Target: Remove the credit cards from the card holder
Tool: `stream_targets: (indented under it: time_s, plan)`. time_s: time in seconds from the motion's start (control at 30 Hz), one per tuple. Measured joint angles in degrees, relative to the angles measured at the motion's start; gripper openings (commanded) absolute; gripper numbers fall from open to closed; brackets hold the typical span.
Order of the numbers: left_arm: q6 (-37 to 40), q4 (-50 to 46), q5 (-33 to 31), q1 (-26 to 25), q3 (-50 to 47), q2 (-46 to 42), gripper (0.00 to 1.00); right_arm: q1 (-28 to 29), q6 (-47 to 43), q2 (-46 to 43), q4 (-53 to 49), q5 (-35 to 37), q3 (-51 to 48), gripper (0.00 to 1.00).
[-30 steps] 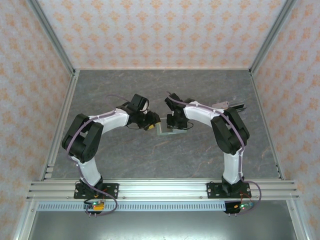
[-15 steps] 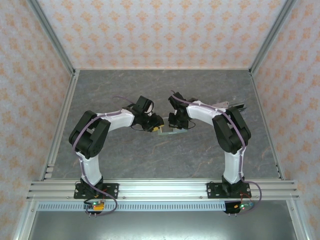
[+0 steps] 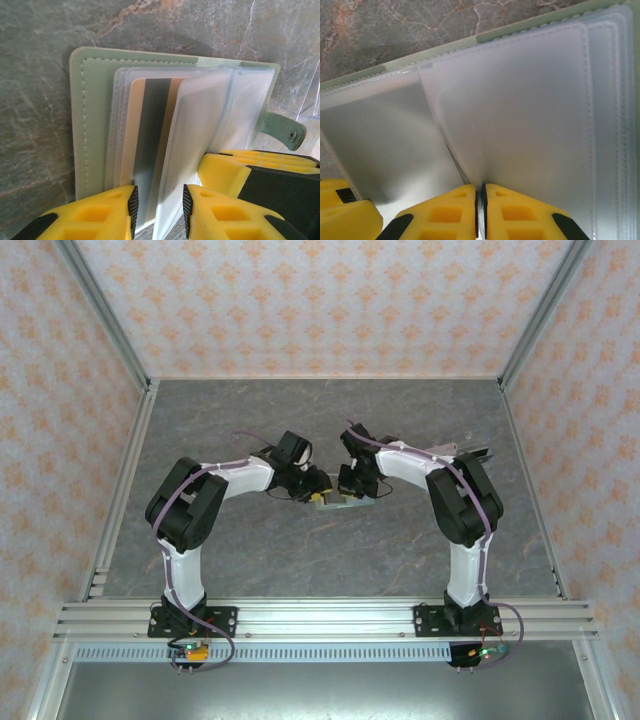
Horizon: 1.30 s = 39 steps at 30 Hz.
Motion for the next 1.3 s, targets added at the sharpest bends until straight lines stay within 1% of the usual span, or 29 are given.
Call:
stream_targets:
  time_s: [0.07,0.27,0.3,0.33,0.4,0.53,0.67,0.87,0.93,1.1,1.17,1.23,1.3]
  plan:
    - [0.02,-0.04,0.0,-0.07,0.09,0.11,0.32,-0.31,0.24,0.0,0.24,-0.74,-0.17,0.11]
    - [0.13,0.02,0.11,-0.11,0.59,0.63,0.22,-0.66,0.39,0.0,0.61,-1.79,-0.39,0.12]
    - [0.15,0.0,0.13,-0.11,0.83,0.87,0.19,-0.66,0.39,0.0,0.7,-1.99,-0.44,0.12]
    - [0.17,-0.02,0.15,-0.11,1.18,1.14,0.14,-0.68,0.37,0.0,0.76,-2.19,-0.5,0.13]
    - [0.57,-0.74,0.2,-0.09,1.73,1.31,0.07,-0.79,0.37,-0.17,1.05,-2.47,-0.7,0.15]
    - [2.73,-3.28,-0.17,-0.11,3.85,1.25,0.0,-0.87,0.17,-0.98,1.97,-2.69,-1.55,0.21]
    - [6.51,-8.17,-2.38,-0.15,5.05,-0.15,0.0,-0.87,0.26,-3.3,2.64,-2.8,-3.13,0.32]
    - [11.78,-18.78,-8.72,0.31,6.75,-4.61,0.0,-0.87,1.01,-9.42,3.23,-2.43,-4.98,0.39]
    - [12.66,-20.7,-9.7,0.44,7.1,-5.09,0.04,-0.87,1.27,-11.63,3.43,-1.66,-5.42,0.39]
    - [12.09,-20.7,-8.85,0.66,7.13,-5.09,0.25,-1.57,1.9,-15.26,4.57,0.44,-7.13,0.38]
    - [11.47,-19.56,-7.39,0.66,7.15,-5.05,0.35,-2.36,2.34,-16.48,4.85,1.36,-8.35,0.38]
    - [10.56,-17.92,-5.86,0.42,7.39,-4.9,0.4,-2.99,2.6,-17.2,4.9,2.38,-9.2,0.38]
    - [9.77,-16.02,-4.33,0.09,8.2,-4.22,0.48,-3.34,2.95,-17.68,4.96,3.3,-9.73,0.38]
